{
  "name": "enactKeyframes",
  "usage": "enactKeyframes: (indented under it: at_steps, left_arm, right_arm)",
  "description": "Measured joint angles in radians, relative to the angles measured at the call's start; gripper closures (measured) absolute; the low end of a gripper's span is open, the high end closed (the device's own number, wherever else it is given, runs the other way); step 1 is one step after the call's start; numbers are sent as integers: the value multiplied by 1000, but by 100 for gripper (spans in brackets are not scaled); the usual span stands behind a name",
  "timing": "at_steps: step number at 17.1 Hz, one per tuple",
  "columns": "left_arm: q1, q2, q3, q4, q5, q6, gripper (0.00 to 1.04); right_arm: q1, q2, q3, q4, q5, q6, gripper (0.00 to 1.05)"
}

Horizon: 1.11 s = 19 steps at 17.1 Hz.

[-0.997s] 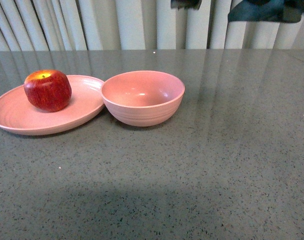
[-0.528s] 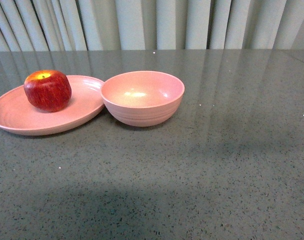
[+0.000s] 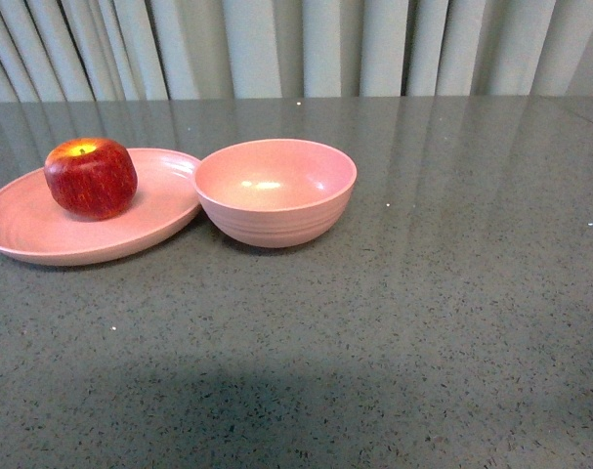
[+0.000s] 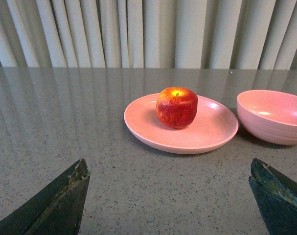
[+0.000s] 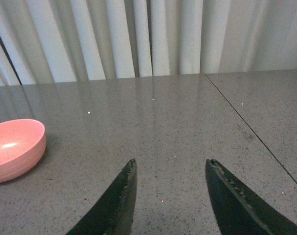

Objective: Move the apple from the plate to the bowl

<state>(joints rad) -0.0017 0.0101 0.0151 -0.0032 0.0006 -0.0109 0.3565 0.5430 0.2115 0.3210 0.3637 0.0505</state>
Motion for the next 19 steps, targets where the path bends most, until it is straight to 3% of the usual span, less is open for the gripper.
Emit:
enactKeyframes:
  at_steps: [4,5,7,11,13,14,19]
  left_arm:
    - [0,0,0,0,0,0,7]
    - [0,0,0,0,-1,0,7]
    - [0,0,0,0,-1,0,7]
    - [0,0,0,0,-1,0,7]
    - [0,0,0,0,0,0,7]
    - [0,0,0,0,-2,0,7]
    - [0,0,0,0,-1,0,7]
  right_arm:
    - [-49,-43,-24,-7,-53,-22,75]
    - [-89,-77,-50,-18,-95,-27,88]
    - [-129,-116,-78,-34,-133,-31,103]
    - [-221,-211,-128,-73,-227,-41,103]
    - [-324,-259,-152,-105,-340,-44,103]
    - [-365,-275,-157,-112,-345,-44,103]
    - [-357,-338,-182,-141,-363,-44,103]
